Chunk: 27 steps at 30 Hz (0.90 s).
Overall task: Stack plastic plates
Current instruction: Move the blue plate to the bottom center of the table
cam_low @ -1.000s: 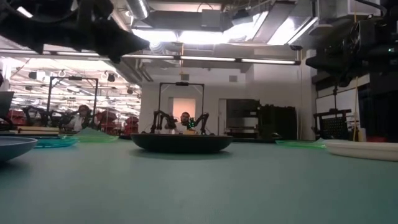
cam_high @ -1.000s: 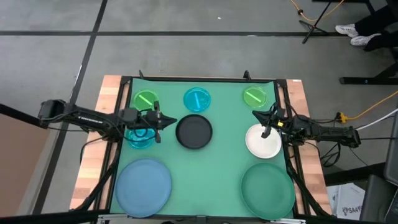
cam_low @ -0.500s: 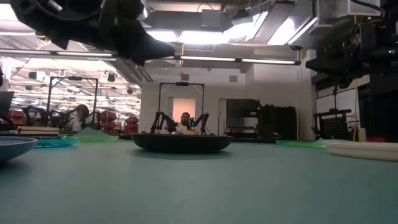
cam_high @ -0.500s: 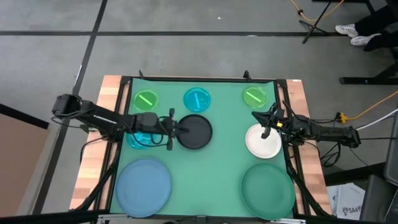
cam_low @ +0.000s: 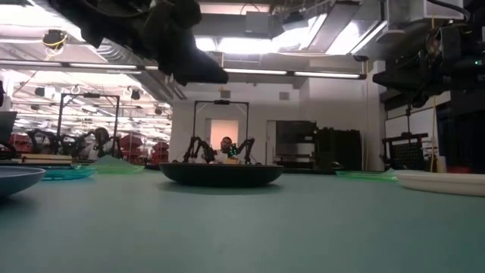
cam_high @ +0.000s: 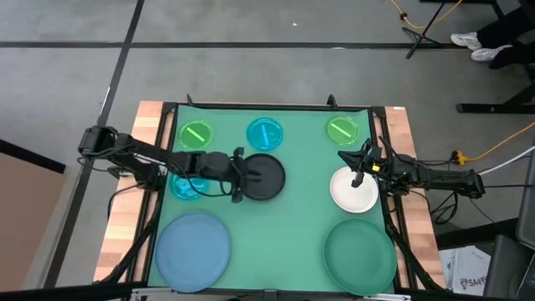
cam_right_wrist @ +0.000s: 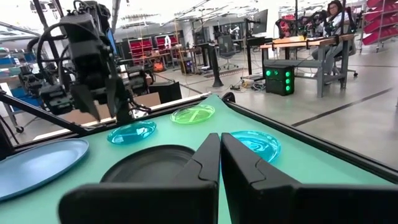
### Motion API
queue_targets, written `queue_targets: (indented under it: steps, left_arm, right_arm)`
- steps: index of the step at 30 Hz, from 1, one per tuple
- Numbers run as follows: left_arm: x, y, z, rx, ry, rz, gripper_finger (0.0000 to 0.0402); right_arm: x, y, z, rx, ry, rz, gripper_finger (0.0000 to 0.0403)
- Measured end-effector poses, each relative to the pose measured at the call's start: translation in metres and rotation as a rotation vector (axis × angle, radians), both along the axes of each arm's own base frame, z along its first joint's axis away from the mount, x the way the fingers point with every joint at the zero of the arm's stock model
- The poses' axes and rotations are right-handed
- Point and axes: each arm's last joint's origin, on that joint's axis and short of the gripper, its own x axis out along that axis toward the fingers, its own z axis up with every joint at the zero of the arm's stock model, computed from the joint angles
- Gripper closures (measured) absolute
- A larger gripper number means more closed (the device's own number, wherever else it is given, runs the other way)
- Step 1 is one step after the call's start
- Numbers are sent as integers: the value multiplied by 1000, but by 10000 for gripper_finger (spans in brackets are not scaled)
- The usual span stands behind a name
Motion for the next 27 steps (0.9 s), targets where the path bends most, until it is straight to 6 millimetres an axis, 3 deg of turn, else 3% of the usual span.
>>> queue_targets:
  steps: [5, 9, 14, 27]
  left_arm:
    - [-9, -10, -1, -127, 209, -73, 266]
    - [-23, -19, -10, -227, 415, -77, 259]
    - [-40, -38, -20, -383, 628, -152, 262]
    - [-61, -59, -29, -338, 830, -199, 263]
  right_arm:
    - [0, 1, 0, -3, 4, 33, 393]
    - [2, 4, -3, -25, 40, 146, 393]
    - [6, 4, -8, -20, 97, 164, 393]
    - [14, 5, -18, 0, 214, 183, 393]
